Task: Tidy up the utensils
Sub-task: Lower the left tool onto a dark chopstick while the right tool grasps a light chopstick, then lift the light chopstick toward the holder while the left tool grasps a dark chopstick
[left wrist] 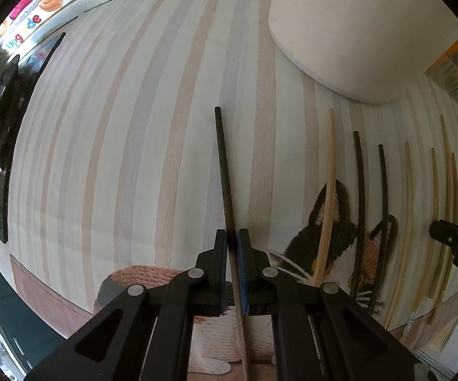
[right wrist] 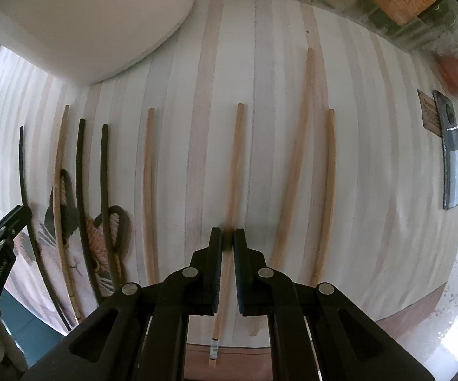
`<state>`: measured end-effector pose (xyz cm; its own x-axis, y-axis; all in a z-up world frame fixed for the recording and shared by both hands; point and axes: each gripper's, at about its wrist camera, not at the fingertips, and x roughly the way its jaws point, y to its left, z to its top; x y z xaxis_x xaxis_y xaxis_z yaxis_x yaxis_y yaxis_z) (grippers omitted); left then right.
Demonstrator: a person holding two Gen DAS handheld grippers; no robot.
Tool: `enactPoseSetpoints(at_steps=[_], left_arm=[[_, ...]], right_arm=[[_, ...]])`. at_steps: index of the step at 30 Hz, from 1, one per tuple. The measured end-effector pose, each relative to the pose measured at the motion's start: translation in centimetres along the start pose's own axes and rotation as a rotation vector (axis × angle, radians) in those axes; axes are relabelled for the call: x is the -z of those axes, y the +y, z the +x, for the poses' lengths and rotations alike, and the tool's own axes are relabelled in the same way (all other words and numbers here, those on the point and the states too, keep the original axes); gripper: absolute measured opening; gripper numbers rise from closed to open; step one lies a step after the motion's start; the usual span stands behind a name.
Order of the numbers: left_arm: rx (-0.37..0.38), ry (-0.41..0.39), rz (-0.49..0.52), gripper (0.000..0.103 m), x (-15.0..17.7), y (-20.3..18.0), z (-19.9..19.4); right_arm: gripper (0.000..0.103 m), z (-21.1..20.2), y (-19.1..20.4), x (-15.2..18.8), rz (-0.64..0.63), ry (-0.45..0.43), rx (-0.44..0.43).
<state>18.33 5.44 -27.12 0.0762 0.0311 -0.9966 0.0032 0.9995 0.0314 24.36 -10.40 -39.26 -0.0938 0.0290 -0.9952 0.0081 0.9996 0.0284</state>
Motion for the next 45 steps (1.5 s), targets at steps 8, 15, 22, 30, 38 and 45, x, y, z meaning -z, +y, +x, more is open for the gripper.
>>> enactPoseSetpoints(at_steps=[8,15,22,30,38,45], left_arm=[[-0.047,-0.006,0.015,0.004,-0.6,-1.3,0.1],[-0.059,-0.110,0.016,0.003,-0.5,-1.1,-3.4],[-0.059,-0.251,0.005,0.003,-0.8,-1.2,-8.8],[-0.071,-0.437,-0.027,0.003,-1.8,0.4,-14.8],[-0.065,-0.605,-0.064,0.003,-2.7,1.4,-21.0],[0.035,-0.700,-0.075,0.002,-2.7,1.6,-26.9]], right_arm=[[0.007,0.2,-0.6,0.5,0.036,-0.023,-0.034],[0.007,-2.1,-2.4,1.0,0.090,-0.098,-0.110],[0.007,-6.1,-2.7,1.4,0.087,-0.227,-0.121],[0.007,-12.2,-3.9,1.8,0.082,-0.441,-0.106],[0.007,-19.5,-4.8,1.1,0.076,-0.642,-0.115],[0.007,-26.5,-5.4,0.3,0.071,-0.741,-0.227]])
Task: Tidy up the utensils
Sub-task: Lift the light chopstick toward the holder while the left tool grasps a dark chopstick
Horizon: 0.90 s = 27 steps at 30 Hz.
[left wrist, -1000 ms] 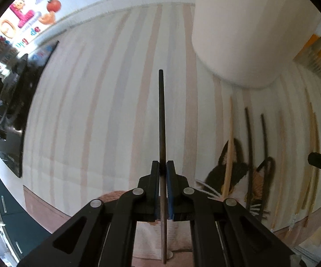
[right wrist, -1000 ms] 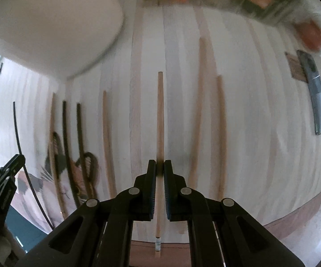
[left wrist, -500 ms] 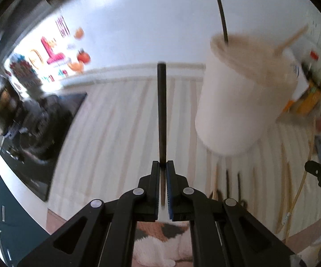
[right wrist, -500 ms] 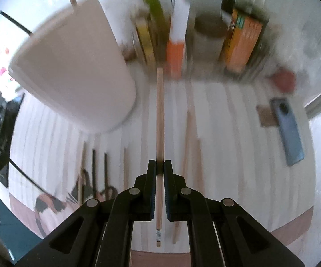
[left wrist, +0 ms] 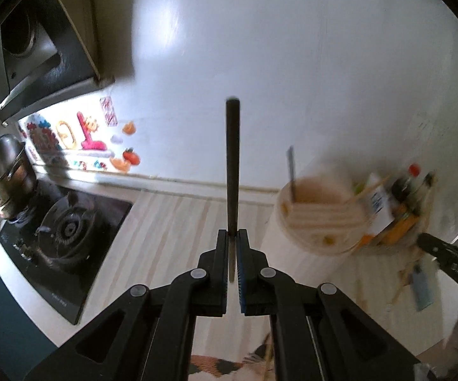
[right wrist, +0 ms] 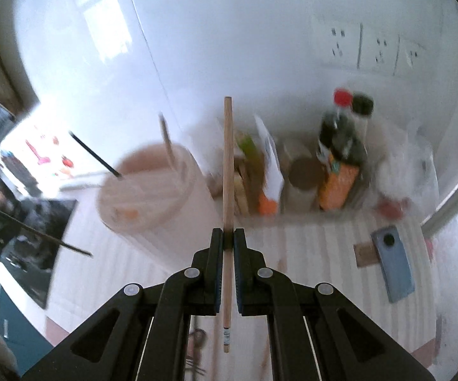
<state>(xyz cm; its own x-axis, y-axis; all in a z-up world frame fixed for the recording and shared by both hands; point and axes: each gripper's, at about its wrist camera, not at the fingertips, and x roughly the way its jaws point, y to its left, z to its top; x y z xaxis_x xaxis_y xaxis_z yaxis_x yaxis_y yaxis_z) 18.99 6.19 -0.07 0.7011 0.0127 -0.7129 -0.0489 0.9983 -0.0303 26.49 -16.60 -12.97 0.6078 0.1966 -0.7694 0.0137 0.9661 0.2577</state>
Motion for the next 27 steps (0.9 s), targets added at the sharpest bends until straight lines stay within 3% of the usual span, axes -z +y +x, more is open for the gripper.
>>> enactPoseSetpoints(at_steps=[7,13,18,21,23,24,27], left_arm=[[0.144,-0.048,-0.048,0.000,-4.2,-1.4,-3.0],[0.173,-0.097,-0.030,0.000,-7.6,-3.4,-2.8],[0.182,-0.068,-0.046,0.001,-8.7,-3.3,-1.1],[0.180,0.000,-0.069,0.014,-7.5,-1.9,0.4],[0.153,0.069,-0.108,0.045,-5.6,-0.2,2.0],[0.134,0.095,-0.135,0.049,-4.2,0.9,3.0],[0.065,0.225,-0.207,0.049,0.1,3.7,6.9]], right_arm=[[0.007,-3.7,1.9,-4.7,0.024,-0.100,-0.111],[0.007,-3.4,3.6,-8.8,0.038,-0.183,-0.128],[0.007,-1.8,4.6,-10.8,0.051,-0.186,-0.131],[0.007,-0.8,4.6,-10.5,0.031,-0.125,-0.142],[0.007,-0.3,4.0,-9.0,0.019,-0.071,-0.142],[0.007,0.3,3.5,-7.8,0.014,-0.030,-0.143],[0.007,2.3,1.7,-3.9,0.028,0.092,-0.123]])
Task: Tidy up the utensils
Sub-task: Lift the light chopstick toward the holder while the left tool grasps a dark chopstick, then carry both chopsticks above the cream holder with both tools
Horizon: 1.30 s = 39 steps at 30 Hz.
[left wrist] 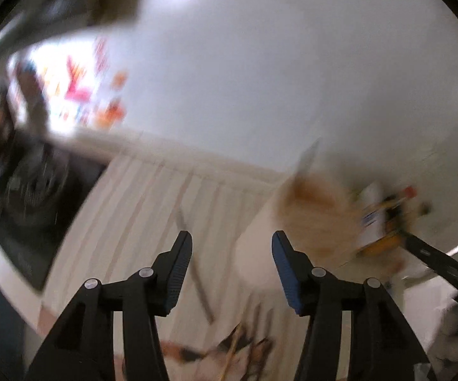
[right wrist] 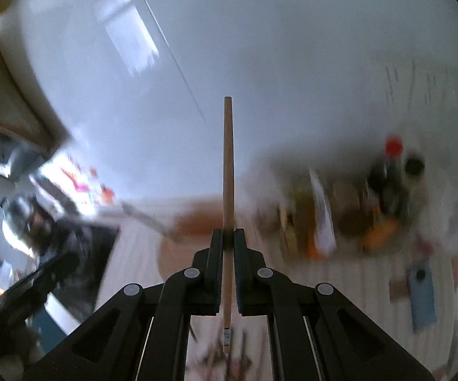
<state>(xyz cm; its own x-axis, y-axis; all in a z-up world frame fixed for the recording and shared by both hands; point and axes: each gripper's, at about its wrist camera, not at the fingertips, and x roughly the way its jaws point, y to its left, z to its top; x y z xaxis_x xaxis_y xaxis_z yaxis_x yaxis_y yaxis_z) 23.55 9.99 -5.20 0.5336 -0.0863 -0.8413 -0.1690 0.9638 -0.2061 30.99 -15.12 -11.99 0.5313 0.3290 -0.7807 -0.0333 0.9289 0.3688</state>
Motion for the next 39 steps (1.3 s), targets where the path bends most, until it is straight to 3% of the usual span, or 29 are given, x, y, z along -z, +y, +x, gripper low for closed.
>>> enactPoseSetpoints(at_steps=[4,10,13,17,18,20,28,39], left_arm=[[-0.082,0.163,-0.094,0.049,3.1,4.0,7.2],[-0.156,0.321,-0.131,0.049,4.2,6.0,16.7],[-0.185,0.392,-0.117,0.049,4.4,6.3,20.9],[-0.237,0.450,-0.059,0.045,4.3,6.4,24.4],[-0.242,0.433,-0.043,0.042,4.2,6.3,24.6],[-0.230,0.418,0.001,0.006,4.0,5.8,24.6],[-0.213,0.379,0.090,0.003,6.1,4.9,21.7],[-0.182,0.153,0.186,0.003,8.0,1.3,10.5]], right_arm=[[0.007,3.6,-3.3,4.3,0.071,0.140,0.062],[0.007,10.6,-7.2,8.8,0.158,0.348,0.147],[0.007,14.2,-8.0,10.5,0.174,0.431,0.195],[0.007,17.0,-8.4,11.3,0.192,0.477,0.236],[0.007,17.5,-8.5,11.4,0.198,0.483,0.244],[0.007,18.1,-8.5,11.4,0.206,0.491,0.256],[0.007,17.9,-7.9,11.1,0.194,0.483,0.259],[0.007,11.5,-5.0,10.4,0.053,0.289,0.264]])
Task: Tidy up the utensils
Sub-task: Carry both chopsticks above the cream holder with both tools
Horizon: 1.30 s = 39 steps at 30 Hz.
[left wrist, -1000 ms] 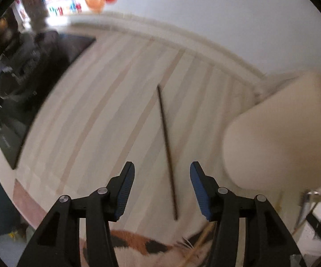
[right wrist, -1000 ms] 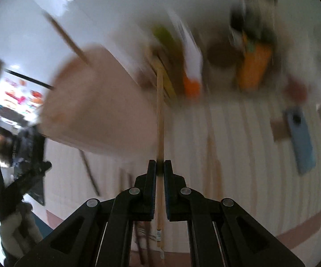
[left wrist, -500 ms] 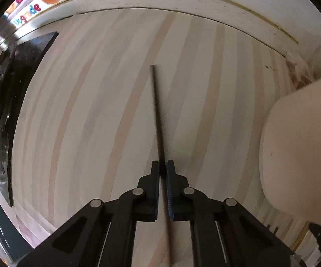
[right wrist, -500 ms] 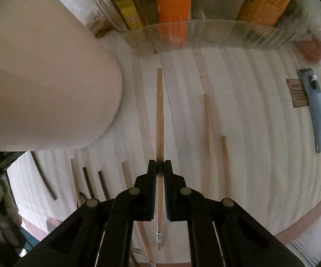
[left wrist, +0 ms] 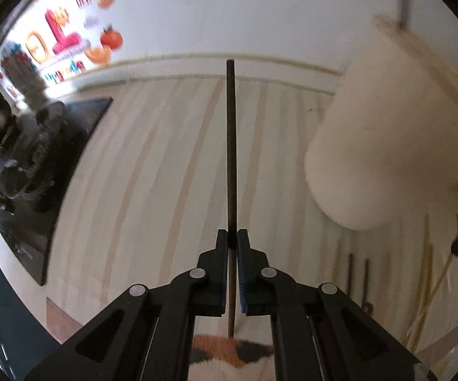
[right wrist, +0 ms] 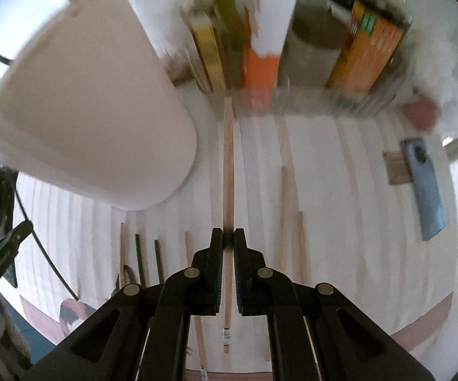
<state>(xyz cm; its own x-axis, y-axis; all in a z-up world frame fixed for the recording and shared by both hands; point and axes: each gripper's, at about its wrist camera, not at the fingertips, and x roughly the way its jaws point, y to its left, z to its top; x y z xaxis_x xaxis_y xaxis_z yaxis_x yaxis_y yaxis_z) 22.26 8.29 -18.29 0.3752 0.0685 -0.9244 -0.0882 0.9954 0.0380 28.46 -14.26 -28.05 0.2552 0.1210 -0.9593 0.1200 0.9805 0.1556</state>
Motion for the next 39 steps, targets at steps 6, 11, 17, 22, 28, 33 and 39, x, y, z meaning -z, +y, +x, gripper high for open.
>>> enactPoseSetpoints(at_steps=[6,11,17,22,28,33,39], left_arm=[[-0.011,-0.109,0.000,0.003,-0.3,0.2,-3.3],[-0.015,-0.198,-0.003,0.003,-0.8,0.5,-6.3],[0.004,-0.304,-0.003,0.003,-2.4,0.6,-10.3],[0.034,-0.383,0.001,0.003,-3.8,0.5,-13.7],[0.096,-0.464,0.011,0.003,-5.5,0.0,-18.2],[0.171,-0.509,0.016,0.003,-7.0,-0.8,-21.2],[0.263,-0.551,0.031,0.003,-9.3,-2.4,-24.1]], right_arm=[[0.007,-3.7,0.1,0.5,-0.031,-0.120,-0.005],[0.007,-6.4,0.8,0.7,-0.053,-0.216,-0.005],[0.007,-9.2,1.1,-0.1,-0.053,-0.299,-0.033],[0.007,-12.2,1.5,-1.7,-0.051,-0.361,-0.080],[0.007,-15.6,2.0,-3.5,-0.062,-0.424,-0.135],[0.007,-18.1,2.9,-4.9,-0.071,-0.468,-0.186],[0.007,-20.7,4.4,-7.6,-0.076,-0.529,-0.239]])
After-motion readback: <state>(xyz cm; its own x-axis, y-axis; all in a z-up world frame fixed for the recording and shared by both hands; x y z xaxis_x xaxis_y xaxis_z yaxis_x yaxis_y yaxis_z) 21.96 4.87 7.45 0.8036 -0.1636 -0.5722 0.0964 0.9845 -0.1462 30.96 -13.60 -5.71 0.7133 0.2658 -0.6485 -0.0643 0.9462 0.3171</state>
